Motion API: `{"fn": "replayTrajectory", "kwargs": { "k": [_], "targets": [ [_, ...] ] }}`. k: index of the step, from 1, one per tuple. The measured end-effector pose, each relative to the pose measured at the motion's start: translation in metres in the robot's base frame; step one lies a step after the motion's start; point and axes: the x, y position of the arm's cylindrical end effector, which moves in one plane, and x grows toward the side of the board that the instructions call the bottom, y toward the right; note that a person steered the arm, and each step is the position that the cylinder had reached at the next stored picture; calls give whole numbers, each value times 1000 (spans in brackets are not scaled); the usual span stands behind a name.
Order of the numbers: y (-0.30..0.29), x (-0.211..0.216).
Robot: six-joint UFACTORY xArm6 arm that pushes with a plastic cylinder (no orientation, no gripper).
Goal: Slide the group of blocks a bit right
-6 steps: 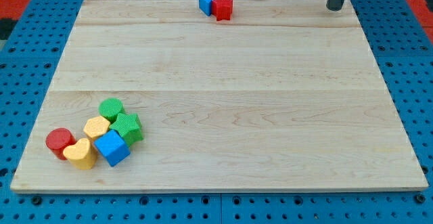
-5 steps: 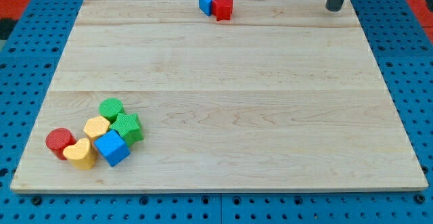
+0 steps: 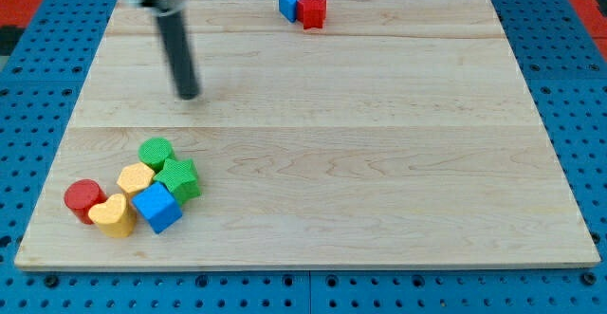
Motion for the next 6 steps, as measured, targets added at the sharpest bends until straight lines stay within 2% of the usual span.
{"fn": "replayTrajectory", "kwargs": {
  "k": [1,2,5,6],
  "targets": [
    [-79,15],
    [-112,60],
    [-103,169],
    [-70,182]
  ]
}}
